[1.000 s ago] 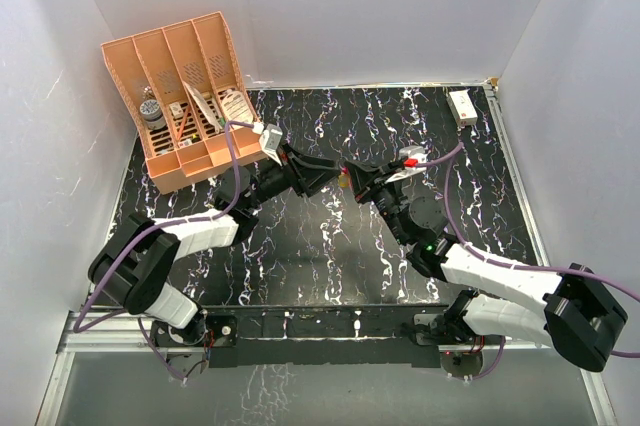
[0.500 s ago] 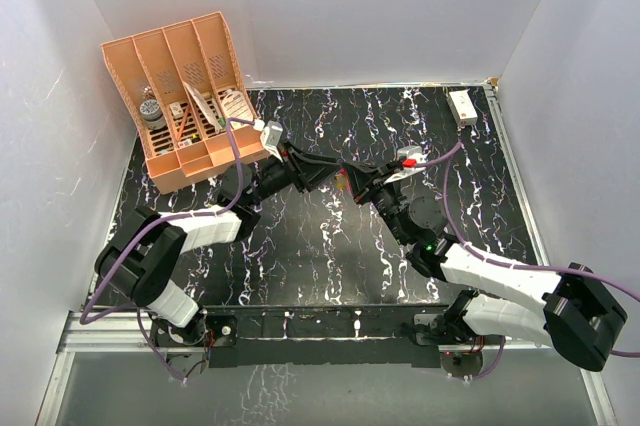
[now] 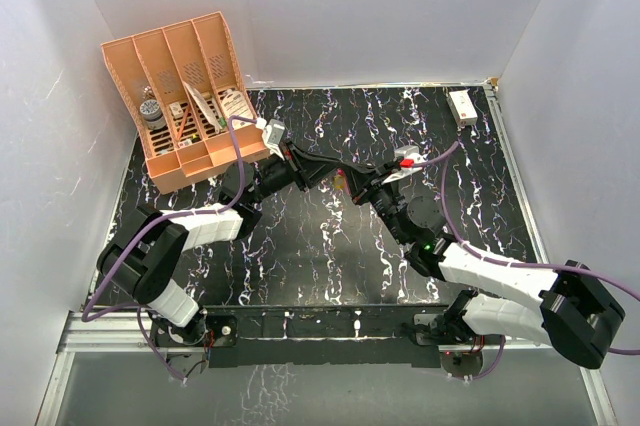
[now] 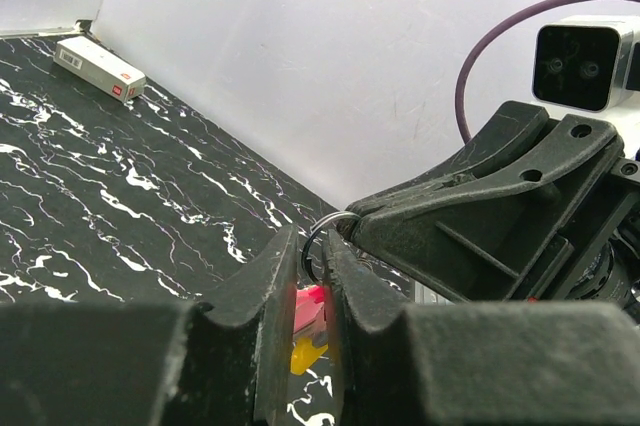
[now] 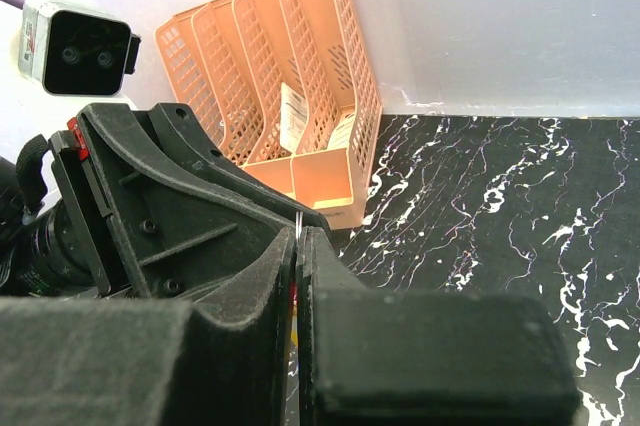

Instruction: Put the keys on the keyring

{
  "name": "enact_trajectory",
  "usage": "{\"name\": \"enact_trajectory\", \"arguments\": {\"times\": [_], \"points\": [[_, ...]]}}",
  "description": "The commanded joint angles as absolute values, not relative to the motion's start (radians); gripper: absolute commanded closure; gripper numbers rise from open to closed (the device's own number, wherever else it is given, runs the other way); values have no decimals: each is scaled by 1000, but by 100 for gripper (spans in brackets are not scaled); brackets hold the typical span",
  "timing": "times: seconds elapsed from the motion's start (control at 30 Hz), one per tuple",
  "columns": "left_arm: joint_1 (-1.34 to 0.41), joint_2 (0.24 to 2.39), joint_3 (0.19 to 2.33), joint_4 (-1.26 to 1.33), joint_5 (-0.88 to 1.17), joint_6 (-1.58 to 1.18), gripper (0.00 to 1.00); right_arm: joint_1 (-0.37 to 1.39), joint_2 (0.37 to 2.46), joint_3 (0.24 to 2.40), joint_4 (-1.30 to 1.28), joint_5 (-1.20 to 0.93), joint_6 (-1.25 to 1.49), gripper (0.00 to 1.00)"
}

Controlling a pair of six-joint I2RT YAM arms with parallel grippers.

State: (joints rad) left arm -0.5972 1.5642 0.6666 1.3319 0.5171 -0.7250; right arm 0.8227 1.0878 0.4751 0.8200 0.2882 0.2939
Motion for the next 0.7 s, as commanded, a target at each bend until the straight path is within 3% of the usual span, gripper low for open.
{"name": "enact_trajectory", "arguments": {"times": [0.0,0.2,0.57,0.67], "points": [[-593,1553,705,1363,535,-710,88,821,1083,489,898,276,295,100],[-593,1548,717,1344,542,-707,100,821,1089,491,897,273,295,100],[-593,1509,721,1272,513,-679,100,821,1107,522,846,270,296,100],[-592,1492,723,1234,500,-651,100,821,1112,542,807,274,293,90]]}}
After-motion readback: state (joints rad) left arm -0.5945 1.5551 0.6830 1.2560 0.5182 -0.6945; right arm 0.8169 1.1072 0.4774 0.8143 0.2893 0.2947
